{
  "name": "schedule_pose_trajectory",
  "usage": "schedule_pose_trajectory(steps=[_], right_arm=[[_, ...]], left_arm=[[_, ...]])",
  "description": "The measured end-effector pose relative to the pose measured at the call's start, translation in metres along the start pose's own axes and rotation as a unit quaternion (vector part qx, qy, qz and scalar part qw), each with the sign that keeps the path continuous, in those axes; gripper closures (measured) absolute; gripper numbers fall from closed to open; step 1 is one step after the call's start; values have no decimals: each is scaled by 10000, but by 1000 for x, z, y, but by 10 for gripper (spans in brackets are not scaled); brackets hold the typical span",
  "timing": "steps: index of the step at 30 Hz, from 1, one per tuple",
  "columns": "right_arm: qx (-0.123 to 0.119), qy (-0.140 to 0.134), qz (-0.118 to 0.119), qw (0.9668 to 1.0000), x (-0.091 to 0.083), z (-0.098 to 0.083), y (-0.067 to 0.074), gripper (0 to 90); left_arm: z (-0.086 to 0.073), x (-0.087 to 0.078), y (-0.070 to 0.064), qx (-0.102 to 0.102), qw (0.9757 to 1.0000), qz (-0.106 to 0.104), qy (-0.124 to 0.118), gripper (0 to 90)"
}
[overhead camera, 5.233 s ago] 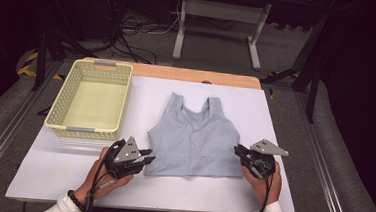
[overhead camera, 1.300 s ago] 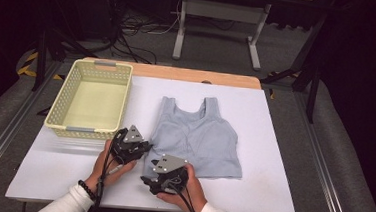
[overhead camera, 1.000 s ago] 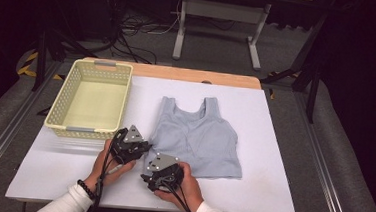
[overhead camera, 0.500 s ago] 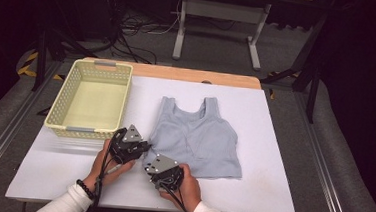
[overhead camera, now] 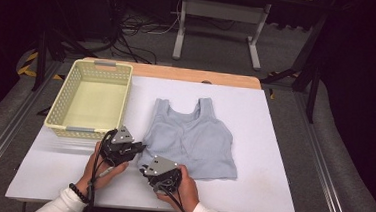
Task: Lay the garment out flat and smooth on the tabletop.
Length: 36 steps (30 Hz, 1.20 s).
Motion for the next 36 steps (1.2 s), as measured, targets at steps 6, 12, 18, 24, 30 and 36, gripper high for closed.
schedule_pose_trajectory(steps=[6, 12, 18, 24, 30, 36], right_arm=[[83, -86, -31, 9999, -19, 0, -6, 834], [119, -249, -239, 9993, -41, 0, -14, 835], [277, -412, -460, 9977, -62, -1, -30, 836], [490, -537, -779, 9943, -90, -12, -49, 836], [690, -595, -913, 9917, -109, -28, -64, 837], [799, -618, -1082, 9890, -124, -41, -72, 840]], left_arm=[[9, 1, -8, -51, 9997, -121, -206, 833], [24, 4, -15, 40, 9992, -161, -370, 833], [48, 6, -17, 156, 9979, -331, -535, 827], [73, 21, -31, 371, 9959, -500, -664, 821], [92, 37, -45, 505, 9942, -628, -706, 816], [109, 49, -58, 672, 9911, -731, -887, 785]])
Point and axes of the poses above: each handheld gripper's, and its own axes: x roughly forward along the jaws, z roughly out of its top, y roughly to its left, the point moved 5 cm from there along x, roughly forward along the jaws
